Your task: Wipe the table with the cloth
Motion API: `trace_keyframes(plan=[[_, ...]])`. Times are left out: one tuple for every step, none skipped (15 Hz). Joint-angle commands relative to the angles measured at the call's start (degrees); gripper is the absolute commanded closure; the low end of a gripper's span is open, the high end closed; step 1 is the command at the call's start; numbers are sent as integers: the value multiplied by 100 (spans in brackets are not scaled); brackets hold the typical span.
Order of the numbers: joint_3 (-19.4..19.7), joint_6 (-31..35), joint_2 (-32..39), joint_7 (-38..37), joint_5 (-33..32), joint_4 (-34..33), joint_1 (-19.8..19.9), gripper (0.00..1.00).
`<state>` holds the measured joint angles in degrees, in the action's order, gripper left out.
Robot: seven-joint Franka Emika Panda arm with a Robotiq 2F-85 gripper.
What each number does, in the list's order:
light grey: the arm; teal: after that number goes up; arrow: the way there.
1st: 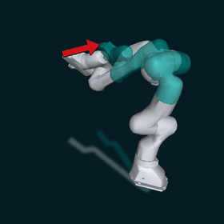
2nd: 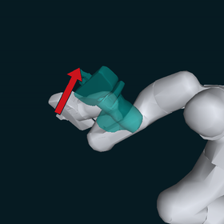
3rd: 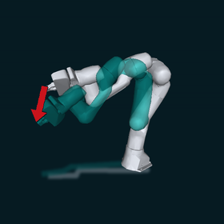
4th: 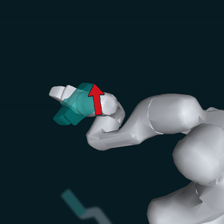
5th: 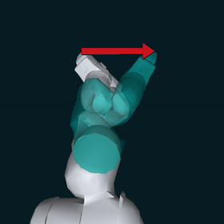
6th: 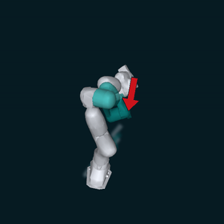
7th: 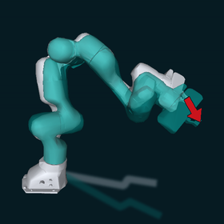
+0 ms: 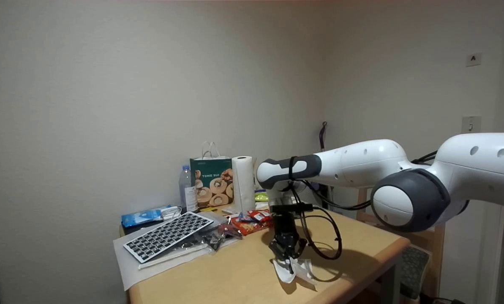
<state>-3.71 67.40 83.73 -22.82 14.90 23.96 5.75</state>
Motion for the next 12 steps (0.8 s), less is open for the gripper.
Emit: trace_keyframes(plan=[[32,417,119,-299,-149,-31,-472,100],[78,373,120,-352,-229,-44,-607,100],[100,245,126,-349,-290,-100,-680,100],[-9,-31,123,-274,-185,-339,-520,99],[16,-39,126,-286,-244,-367,-619,99],[30,-41,127,-288,-271,-381,-673,99],[34,-40,125,-288,-276,-380,-687,100],[-5,156,9,-291,-227,-132,-716,100],[-52,242,12,-344,-182,-97,-762,100],[-83,327,14,-409,-158,-77,-825,100],[-114,400,15,-441,-149,-71,-887,100],[-147,474,15,-500,-128,-67,-967,100]])
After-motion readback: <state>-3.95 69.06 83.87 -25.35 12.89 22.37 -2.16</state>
